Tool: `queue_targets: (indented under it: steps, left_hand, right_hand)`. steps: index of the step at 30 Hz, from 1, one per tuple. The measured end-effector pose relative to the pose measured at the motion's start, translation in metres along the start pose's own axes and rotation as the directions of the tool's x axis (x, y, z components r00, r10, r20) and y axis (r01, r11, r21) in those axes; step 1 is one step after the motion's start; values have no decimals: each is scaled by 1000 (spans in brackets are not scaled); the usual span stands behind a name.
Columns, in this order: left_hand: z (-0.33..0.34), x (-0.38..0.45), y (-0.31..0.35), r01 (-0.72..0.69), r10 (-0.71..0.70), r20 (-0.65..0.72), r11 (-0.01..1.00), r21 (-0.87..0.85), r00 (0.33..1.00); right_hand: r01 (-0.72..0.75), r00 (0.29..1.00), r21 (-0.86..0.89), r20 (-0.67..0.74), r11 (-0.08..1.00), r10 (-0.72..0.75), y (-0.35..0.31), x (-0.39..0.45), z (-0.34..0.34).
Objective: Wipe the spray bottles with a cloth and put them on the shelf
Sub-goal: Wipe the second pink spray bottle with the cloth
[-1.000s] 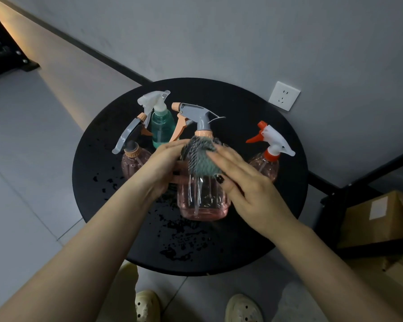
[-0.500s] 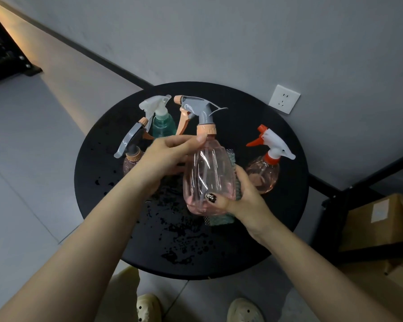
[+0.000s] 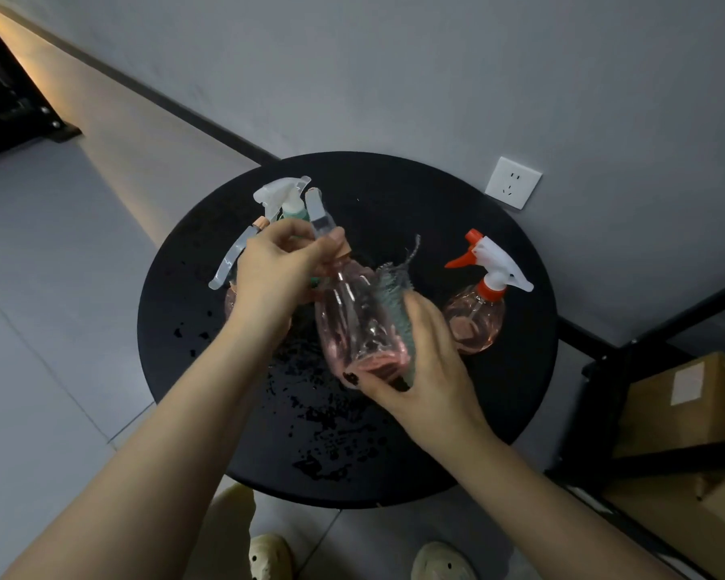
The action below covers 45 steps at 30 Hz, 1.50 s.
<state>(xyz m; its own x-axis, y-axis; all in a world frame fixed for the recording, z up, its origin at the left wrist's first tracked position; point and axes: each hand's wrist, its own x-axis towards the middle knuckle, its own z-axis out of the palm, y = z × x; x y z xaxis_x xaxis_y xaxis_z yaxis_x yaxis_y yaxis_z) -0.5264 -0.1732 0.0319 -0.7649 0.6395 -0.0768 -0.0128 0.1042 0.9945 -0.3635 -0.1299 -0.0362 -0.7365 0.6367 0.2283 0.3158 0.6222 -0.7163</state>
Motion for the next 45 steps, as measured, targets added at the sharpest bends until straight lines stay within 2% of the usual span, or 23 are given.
queue_targets:
  steps: [2, 3, 5, 6, 7, 9, 14, 16, 18, 20, 23, 24, 25, 26, 28, 31, 34, 36, 39, 42, 45]
  left_hand:
    - [-4, 5, 1, 67, -65, 16, 992, -111, 998]
    - [-7, 8, 2, 91, -88, 27, 985, -148, 996]
    - [-14, 12, 1, 117, -109, 55, 979, -168, 993]
    - [-17, 14, 0, 127, -117, 71, 978, -163, 991]
    - [-18, 15, -2, 138, -125, 92, 979, -148, 988]
    - [-18, 16, -5, 151, -135, 141, 982, -115, 981]
    - [-11, 15, -9, 122, -98, 260, 989, -81, 961]
    - [-8, 14, -11, 132, -99, 305, 987, -88, 947]
    - [-8, 14, -13, 144, -113, 326, 987, -74, 938]
    - [-9, 14, -12, 149, -118, 315, 986, -78, 942]
    - [-10, 15, -10, 157, -119, 293, 981, -112, 949]
    - [-10, 15, -9, 166, -119, 302, 977, -134, 946]
    - [-10, 16, -8, 174, -116, 311, 971, -163, 943]
    - [-9, 15, -6, 176, -109, 315, 965, -193, 943]
    - [-8, 14, -1, 149, -80, 302, 966, -213, 950]
    - [-6, 10, 2, 57, 2, 278, 977, -205, 961]
    - [-2, 6, 1, -23, 79, 291, 981, -192, 953]
    - [4, 2, 0, -76, 125, 324, 985, -158, 938]
    - [13, -4, -5, -119, 163, 374, 983, -138, 913]
    - [23, -5, -16, -142, 177, 401, 983, -116, 899]
    - [38, -8, -26, -150, 174, 425, 985, -89, 888]
  right_hand:
    - [193, 981, -82, 51, 978, -189, 3, -3, -2]
    - [314, 949, -162, 78, 936, -305, 5, -5, -3]
    - [550, 835, -317, 192, 773, -516, 10, -8, -7]
    - [626, 779, -363, 258, 690, -571, 13, -8, -8]
    - [667, 744, -395, 303, 632, -596, 15, -7, -10]
    - [684, 727, -426, 333, 592, -601, 17, -3, -15]
    - [656, 754, -403, 340, 638, -562, 12, 15, -22]
    - [585, 809, -315, 290, 747, -511, 10, 21, -21]
    - [442, 885, -134, 224, 887, -408, 7, 24, -20]
    - [294, 939, 59, 167, 954, -300, 5, 24, -19]
    - [109, 986, 299, 86, 948, -140, 2, 21, -16]
    - [-9, 997, 403, 78, 915, -25, 2, 22, -17]
    - [-159, 987, 526, 107, 836, 120, 1, 24, -18]
    - [-300, 953, 632, 175, 715, 246, 2, 26, -20]
    - [-502, 855, 747, 352, 436, 381, 5, 28, -22]
    - [-629, 699, 774, 523, 73, 488, 6, 23, -19]
    - [-681, 544, 713, 643, -164, 539, 6, 17, -19]
    - [-693, 487, 682, 681, -232, 546, 9, 12, -21]
    - [-712, 438, 652, 702, -260, 562, 17, 4, -25]
    - [-749, 420, 632, 685, -199, 595, 24, -6, -33]
    - [-821, 405, 570, 625, -36, 667, 37, -16, -44]
